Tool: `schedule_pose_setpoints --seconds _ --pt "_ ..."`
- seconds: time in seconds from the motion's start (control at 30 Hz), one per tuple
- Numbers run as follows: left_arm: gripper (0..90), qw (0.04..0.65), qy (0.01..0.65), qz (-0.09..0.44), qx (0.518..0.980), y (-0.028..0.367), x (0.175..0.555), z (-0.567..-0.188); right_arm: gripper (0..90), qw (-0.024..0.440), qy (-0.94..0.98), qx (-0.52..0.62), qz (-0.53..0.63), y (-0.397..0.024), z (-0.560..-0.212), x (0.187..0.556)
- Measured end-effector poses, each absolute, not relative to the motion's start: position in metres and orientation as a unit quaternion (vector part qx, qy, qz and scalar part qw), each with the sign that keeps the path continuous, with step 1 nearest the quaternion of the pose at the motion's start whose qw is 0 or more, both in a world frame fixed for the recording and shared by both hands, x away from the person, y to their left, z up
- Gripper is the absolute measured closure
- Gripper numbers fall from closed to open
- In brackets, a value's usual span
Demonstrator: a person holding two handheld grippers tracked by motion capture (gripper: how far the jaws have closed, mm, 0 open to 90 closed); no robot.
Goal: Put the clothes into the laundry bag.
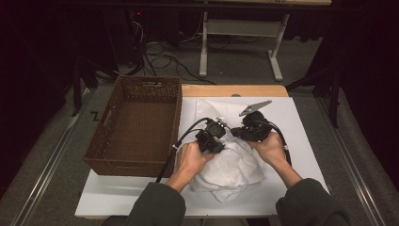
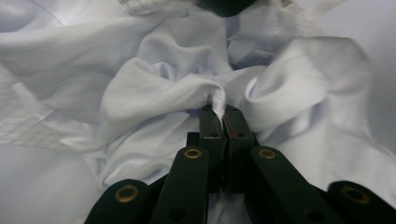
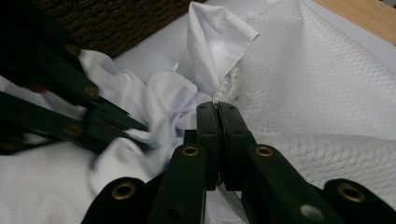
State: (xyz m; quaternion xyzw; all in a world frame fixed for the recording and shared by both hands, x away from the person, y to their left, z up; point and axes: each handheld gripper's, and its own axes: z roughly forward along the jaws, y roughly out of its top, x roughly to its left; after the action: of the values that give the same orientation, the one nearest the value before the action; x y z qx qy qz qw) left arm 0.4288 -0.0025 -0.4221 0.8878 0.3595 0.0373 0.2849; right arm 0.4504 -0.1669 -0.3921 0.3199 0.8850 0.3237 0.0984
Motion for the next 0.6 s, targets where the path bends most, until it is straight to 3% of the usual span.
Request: schedule_pose_setpoints --seconds 0.13,0.27,0.6 --pt "83.7 0.265 0.384 0.051 0.883 -0.01 0.444 -0.431 89.2 0.096 0.89 0.311 0.32 -0.167 -0.395 0.447" --pt "62.7 0.248 0.387 0.074 0.885 -0.001 0.44 -0.408 89.2 0.098 0.894 0.307 0.312 -0.169 -0.396 0.445" --pt "31.7 0.207 0.46 0.147 0.851 0.037 0.453 -0.379 89.2 0.102 0.893 0.307 0.315 -0.168 -0.394 0.447"
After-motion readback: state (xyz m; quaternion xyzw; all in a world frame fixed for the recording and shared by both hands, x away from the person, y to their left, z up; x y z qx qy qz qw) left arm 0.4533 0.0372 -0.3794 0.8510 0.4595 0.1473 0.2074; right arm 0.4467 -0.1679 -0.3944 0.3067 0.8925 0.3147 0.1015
